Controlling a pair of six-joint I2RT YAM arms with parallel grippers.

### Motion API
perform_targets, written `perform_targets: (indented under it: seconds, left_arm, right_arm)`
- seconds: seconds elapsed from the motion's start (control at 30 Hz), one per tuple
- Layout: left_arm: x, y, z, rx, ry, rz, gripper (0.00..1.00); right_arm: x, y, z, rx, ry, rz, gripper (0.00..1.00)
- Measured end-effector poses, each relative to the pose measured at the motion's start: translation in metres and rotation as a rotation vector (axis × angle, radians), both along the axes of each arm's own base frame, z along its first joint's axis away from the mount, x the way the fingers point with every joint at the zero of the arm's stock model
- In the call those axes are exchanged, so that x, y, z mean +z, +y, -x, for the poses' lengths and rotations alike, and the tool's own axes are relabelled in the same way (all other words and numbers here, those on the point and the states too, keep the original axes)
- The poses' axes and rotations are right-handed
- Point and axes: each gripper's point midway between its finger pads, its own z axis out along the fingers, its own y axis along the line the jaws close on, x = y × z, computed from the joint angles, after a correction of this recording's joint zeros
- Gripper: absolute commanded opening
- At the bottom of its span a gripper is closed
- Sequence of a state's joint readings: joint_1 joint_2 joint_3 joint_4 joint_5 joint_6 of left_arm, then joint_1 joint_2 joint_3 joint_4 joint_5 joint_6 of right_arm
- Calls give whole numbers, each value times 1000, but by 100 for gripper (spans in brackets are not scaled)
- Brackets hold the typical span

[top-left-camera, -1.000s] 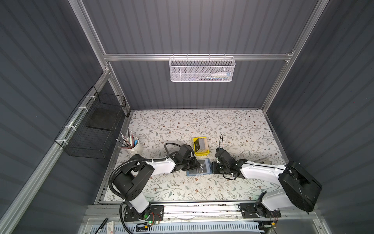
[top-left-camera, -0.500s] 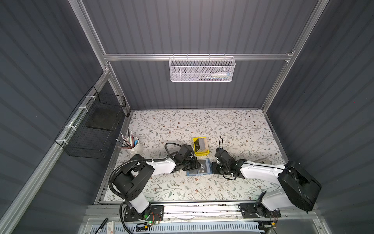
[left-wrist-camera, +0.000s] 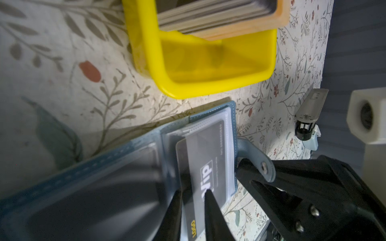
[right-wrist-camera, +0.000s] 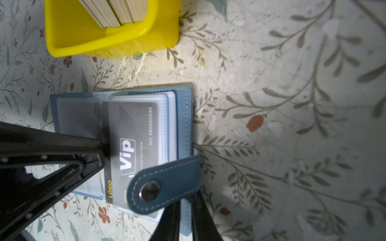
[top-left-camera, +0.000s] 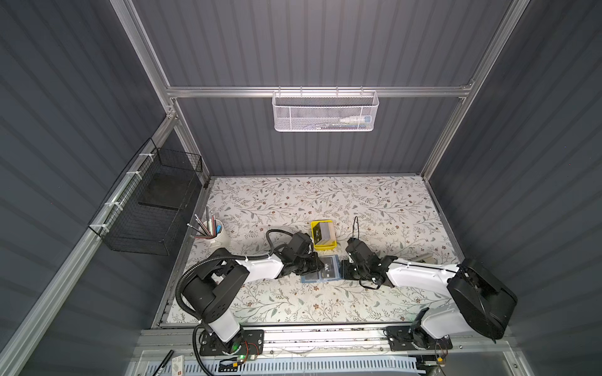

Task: Insert credit cards into a card holder
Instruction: Insert the credit card into the card slot.

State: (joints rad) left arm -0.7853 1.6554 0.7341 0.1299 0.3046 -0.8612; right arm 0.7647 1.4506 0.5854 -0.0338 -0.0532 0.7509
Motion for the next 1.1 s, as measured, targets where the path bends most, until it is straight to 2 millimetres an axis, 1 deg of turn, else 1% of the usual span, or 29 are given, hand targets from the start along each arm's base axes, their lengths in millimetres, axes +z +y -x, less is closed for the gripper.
perform_targets:
  seconds: [0.37, 0.47, 0.67, 0.83, 1.1]
  left_arm:
    - [-1, -1, 0, -2, 1, 2, 19]
    - [-1, -1, 0, -2, 1, 1, 23]
    - [-4, 6, 1, 17, 6, -32, 23]
    - [-4, 7, 1, 21, 7, -39, 20]
    - [-1, 2, 2, 14, 9, -16, 14]
  right_arm:
    - [-1, 0, 0, -1, 2, 1, 16]
    - [-1, 0, 0, 0, 3, 3, 16]
    - [-3, -1, 1, -1, 8, 8, 16]
    - [-4, -1, 1, -4, 11, 8, 16]
    - [-4, -1, 1, -6, 12, 8, 16]
